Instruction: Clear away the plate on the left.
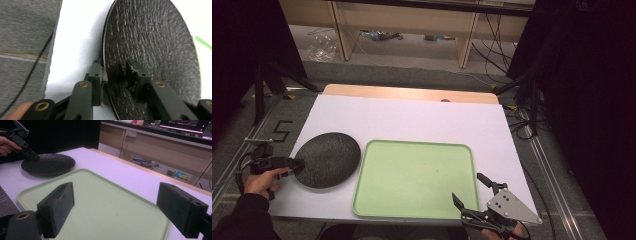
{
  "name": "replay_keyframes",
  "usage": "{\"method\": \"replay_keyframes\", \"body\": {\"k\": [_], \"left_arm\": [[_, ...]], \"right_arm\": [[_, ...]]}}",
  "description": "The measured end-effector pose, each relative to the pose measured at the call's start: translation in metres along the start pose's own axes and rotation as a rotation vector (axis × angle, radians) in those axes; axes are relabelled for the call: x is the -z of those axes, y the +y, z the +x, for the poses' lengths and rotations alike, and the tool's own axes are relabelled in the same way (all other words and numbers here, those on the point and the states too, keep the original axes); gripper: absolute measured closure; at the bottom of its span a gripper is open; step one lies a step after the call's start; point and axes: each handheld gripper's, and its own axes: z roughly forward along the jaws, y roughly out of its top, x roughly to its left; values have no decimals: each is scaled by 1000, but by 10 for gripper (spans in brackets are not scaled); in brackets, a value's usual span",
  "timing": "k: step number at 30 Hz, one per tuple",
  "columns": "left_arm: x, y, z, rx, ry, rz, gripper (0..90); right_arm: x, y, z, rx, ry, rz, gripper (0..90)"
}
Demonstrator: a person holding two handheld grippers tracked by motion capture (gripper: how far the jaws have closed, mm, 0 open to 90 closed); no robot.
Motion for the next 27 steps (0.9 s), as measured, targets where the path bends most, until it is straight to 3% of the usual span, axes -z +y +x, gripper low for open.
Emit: {"method": "replay_keyframes", "body": {"k": [3,11,13,14,15,16,17,21,23,24,25,26,27], "left_arm": [[0,-1,7,46,-58,-23,727],[6,2,3,34,-96,-74,769],[9,3,0,20,-110,-87,784],[15,5,-3,-14,-119,-91,796],[15,5,-3,-14,-119,-91,810],[18,6,-7,-44,-143,-116,822],[19,7,-9,-63,-138,-120,827],[23,8,-17,-86,-149,-141,840],[26,9,-25,-107,-144,-155,848],[28,10,-30,-139,-129,-164,851],[28,10,-30,-139,-129,-164,850],[33,11,-36,-190,-110,-180,851],[35,11,-37,-192,-99,-185,851]], "right_arm": [[-1,0,-1,20,-7,-10,154],[0,0,-2,19,-4,-6,154],[-1,0,-2,17,-3,-20,154],[-1,0,-2,13,0,-21,154],[-1,0,-2,13,0,-21,154],[0,0,-1,18,-9,-14,154],[0,0,-1,18,-10,-16,154],[0,0,-1,5,-4,-5,154],[0,0,-1,21,-7,-11,154],[0,0,-1,21,-6,-11,154],[0,0,-1,21,-6,-11,154],[0,0,-1,20,-7,-12,154],[0,0,-2,20,-8,-13,154]]}}
